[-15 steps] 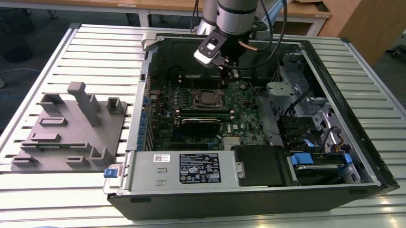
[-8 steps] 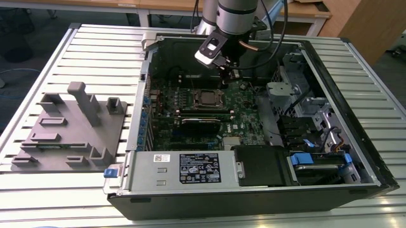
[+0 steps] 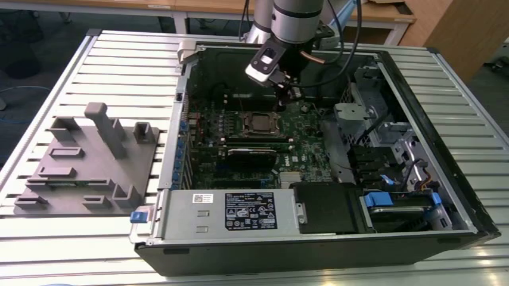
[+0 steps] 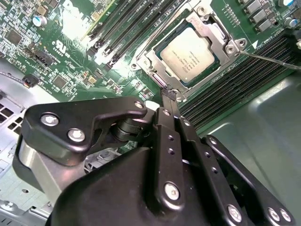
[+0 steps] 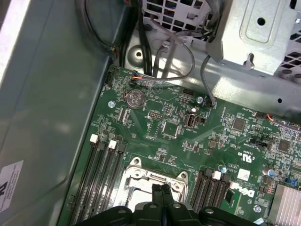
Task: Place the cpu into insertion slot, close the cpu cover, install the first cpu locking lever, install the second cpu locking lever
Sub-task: 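Close the cpu cover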
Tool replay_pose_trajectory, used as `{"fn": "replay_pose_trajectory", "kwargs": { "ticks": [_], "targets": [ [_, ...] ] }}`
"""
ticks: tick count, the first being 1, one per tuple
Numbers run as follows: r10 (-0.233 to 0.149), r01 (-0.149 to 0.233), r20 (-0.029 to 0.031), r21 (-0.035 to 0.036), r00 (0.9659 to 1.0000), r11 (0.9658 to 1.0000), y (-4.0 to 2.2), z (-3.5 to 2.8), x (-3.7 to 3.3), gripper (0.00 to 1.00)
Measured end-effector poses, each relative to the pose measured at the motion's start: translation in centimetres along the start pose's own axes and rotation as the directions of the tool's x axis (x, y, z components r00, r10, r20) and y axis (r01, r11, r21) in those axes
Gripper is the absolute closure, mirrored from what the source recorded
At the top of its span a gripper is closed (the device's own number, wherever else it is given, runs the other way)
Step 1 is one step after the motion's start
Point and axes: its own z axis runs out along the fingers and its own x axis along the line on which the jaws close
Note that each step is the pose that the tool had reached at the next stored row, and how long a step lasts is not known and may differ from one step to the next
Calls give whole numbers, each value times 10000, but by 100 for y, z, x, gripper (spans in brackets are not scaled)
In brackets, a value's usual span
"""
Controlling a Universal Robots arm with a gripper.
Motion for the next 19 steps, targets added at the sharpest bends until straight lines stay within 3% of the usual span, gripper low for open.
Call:
{"fn": "replay_pose_trajectory", "kwargs": {
  "ticks": [19],
  "targets": [
    [-718,718,-17,-13,9974,9974,-1,0,0,90]
  ]
}}
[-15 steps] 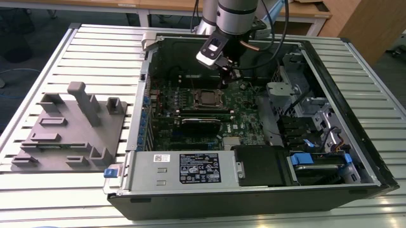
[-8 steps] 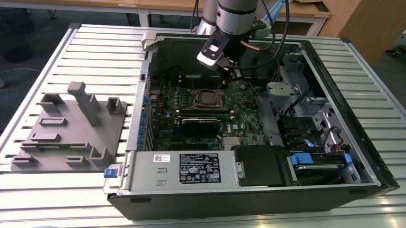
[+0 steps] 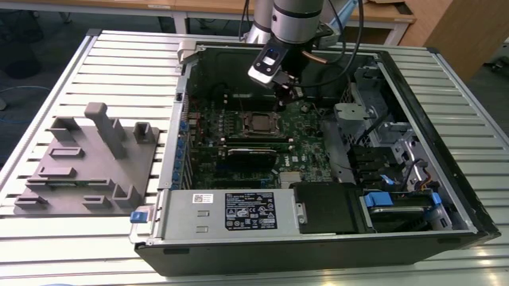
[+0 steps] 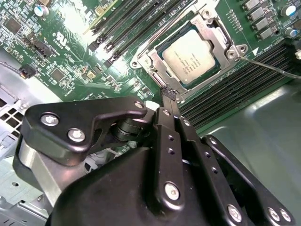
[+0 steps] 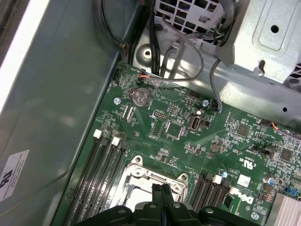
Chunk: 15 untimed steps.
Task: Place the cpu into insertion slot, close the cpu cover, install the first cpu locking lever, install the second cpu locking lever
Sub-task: 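Close the cpu cover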
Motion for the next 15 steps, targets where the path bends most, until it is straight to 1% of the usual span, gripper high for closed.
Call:
{"fn": "replay_pose_trajectory", "kwargs": {
  "ticks": [8,15],
  "targets": [
    [-276,276,-7,-5,9996,9996,0,0,0,90],
    [-521,521,-13,-10,9986,9986,0,0,0,90]
  ]
}}
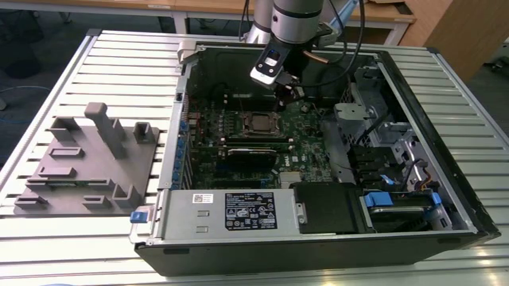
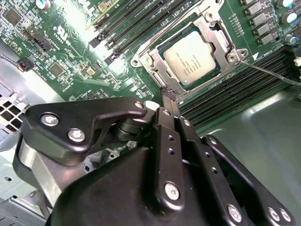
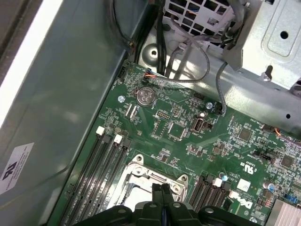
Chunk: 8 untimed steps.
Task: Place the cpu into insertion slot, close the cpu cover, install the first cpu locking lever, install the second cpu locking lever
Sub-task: 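Close the cpu cover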
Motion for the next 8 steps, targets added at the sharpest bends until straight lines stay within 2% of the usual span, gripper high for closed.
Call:
{"fn": "replay_pose_trajectory", "kwargs": {
  "ticks": [8],
  "targets": [
    [-276,276,-7,-5,9996,9996,0,0,0,90]
  ]
}}
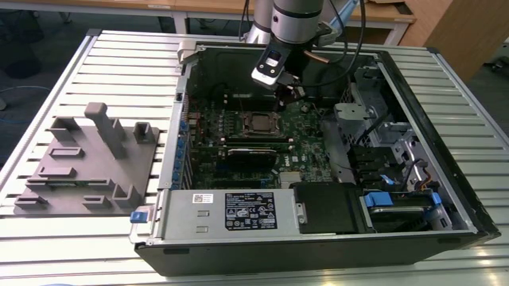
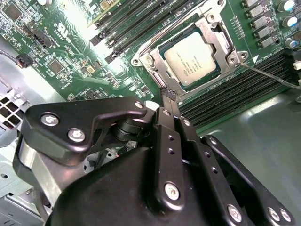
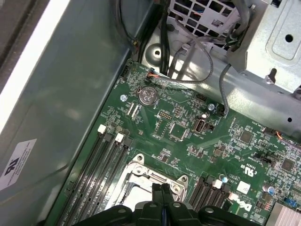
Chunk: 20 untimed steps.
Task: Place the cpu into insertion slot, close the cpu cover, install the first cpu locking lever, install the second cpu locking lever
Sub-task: 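Close the cpu cover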
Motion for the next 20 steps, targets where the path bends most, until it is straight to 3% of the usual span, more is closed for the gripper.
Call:
{"fn": "replay_pose_trajectory", "kwargs": {
  "ticks": [20],
  "targets": [
    [-646,646,-15,-12,9979,9979,-1,0,0,90]
  ]
}}
